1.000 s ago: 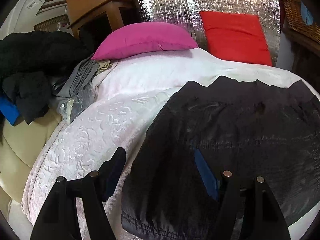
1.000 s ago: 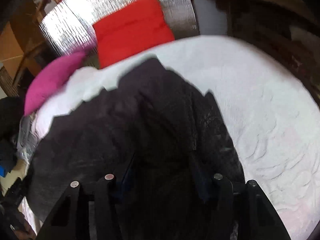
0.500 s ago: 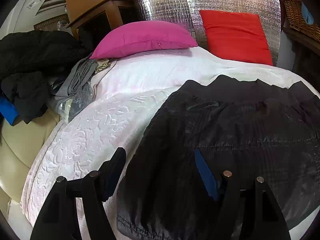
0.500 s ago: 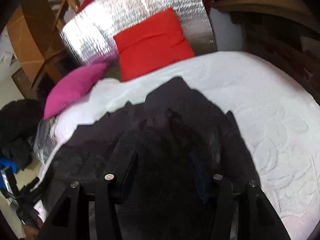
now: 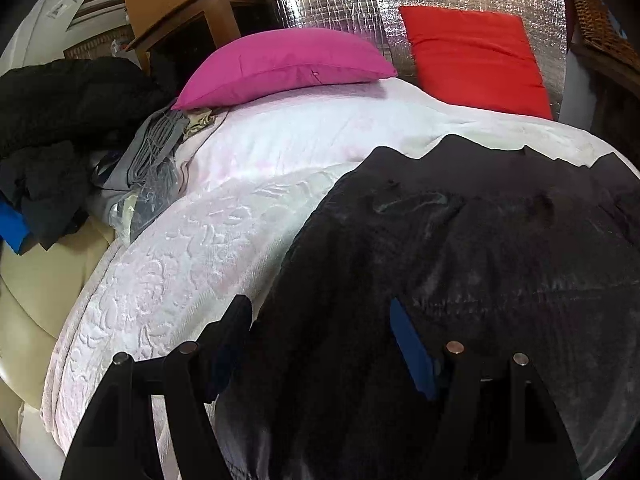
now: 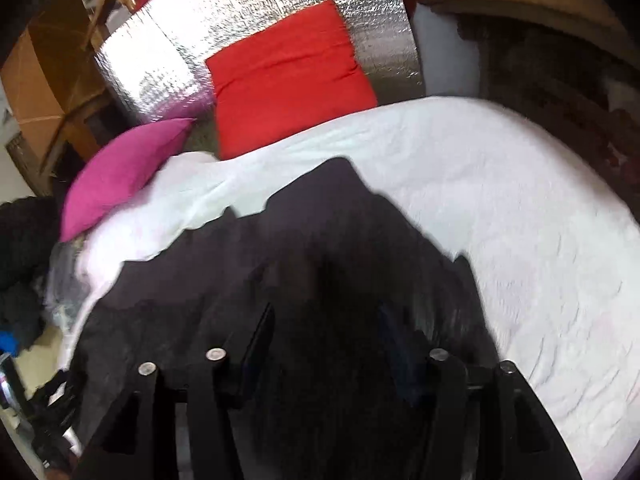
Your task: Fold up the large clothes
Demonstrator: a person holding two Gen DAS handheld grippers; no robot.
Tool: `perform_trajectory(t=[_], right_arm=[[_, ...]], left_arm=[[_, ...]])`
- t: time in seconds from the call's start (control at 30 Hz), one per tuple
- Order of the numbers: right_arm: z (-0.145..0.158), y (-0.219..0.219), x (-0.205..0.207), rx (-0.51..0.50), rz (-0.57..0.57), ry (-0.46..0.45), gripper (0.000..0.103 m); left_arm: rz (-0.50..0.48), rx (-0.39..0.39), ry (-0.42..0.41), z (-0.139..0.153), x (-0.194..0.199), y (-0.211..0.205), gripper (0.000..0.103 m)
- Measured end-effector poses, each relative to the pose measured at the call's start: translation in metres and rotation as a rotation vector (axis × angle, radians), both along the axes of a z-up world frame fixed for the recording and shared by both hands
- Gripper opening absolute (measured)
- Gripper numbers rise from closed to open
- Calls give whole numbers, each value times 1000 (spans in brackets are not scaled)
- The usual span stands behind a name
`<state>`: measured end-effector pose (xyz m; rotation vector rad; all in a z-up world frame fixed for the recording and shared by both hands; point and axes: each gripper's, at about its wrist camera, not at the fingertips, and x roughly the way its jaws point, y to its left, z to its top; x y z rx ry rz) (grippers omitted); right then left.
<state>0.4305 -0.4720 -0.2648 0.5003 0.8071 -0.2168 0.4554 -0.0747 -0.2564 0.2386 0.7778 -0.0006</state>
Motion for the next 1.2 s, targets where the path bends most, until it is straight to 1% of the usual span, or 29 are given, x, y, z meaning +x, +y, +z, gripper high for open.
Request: perform_trajectory(t=[0.07, 0.13, 0.17, 0.2, 0.27, 0.3, 0.37, 0.4, 0.43, 0.47, 0.53, 0.57, 0.6, 0.63, 0.7, 0.73, 0.8, 0.83, 0.87, 0.93, 0.97, 1.03, 1.07, 1.1, 1.2], right_arm=[[0, -7, 14, 2, -4, -4, 61], [-6, -14, 32, 35, 1, 32, 61], [-17, -20, 47, 67, -4, 100, 61], [-24, -24, 54, 82, -11, 140, 61], [-31, -24, 66, 64, -2, 168, 61], [-33, -23, 69, 49, 3, 173, 61], [-29, -23, 64, 58, -5, 164, 61], [-26, -23, 61, 63, -4, 156, 61], [-21, -24, 50, 85, -3, 130, 61], [-17, -27, 41, 101, -13, 108, 61], [-5, -32, 10, 172, -46, 25, 61], [0, -35, -4, 212, -51, -14, 64], [4, -37, -17, 241, -54, -40, 72], [8, -39, -35, 269, -61, -64, 75], [13, -45, -63, 315, -71, -81, 77], [14, -47, -72, 340, -72, -85, 77], [13, -49, -103, 438, -94, -117, 77], [12, -47, -113, 468, -100, -125, 77], [10, -44, -129, 503, -98, -134, 77], [8, -39, -144, 526, -90, -128, 77], [3, -37, -154, 544, -90, -116, 77], [-10, -33, -170, 643, -91, -131, 79], [-18, -32, -174, 683, -95, -130, 80], [-28, -28, -178, 720, -103, -109, 80], [-47, -21, -177, 748, -119, -78, 80]], left_arm=[[-2, 3, 2, -2, 2, 1, 72], [-5, 13, -1, -3, 3, 2, 72], [-7, 15, 0, -3, 4, 2, 73], [-8, 16, 2, -4, 5, 2, 74], [-6, 10, 19, -6, 10, 4, 79], [-7, 1, 34, -7, 12, 6, 80], [-4, -61, 88, -10, 19, 15, 80], [0, -90, 99, -10, 19, 19, 80], [9, -130, 114, -8, 20, 25, 80], [14, -154, 122, -5, 19, 29, 80], [15, -184, 114, 1, 15, 34, 80], [15, -190, 96, 7, 11, 37, 80], [17, -193, 83, 11, 8, 40, 80], [18, -204, 72, 16, 5, 44, 80], [25, -247, 68, 22, 0, 55, 82], [34, -277, 79, 23, -1, 61, 85], [41, -365, 121, 21, -4, 73, 87], [40, -425, 155, 18, -5, 80, 87], [43, -464, 183, 16, -7, 86, 87], [53, -500, 224, 11, -7, 95, 87], [64, -504, 242, 9, -9, 97, 87], [85, -519, 270, 5, -18, 100, 87], [85, -544, 285, 4, -25, 100, 87], [83, -572, 300, 2, -30, 102, 87], [102, -668, 340, -3, -48, 105, 87]])
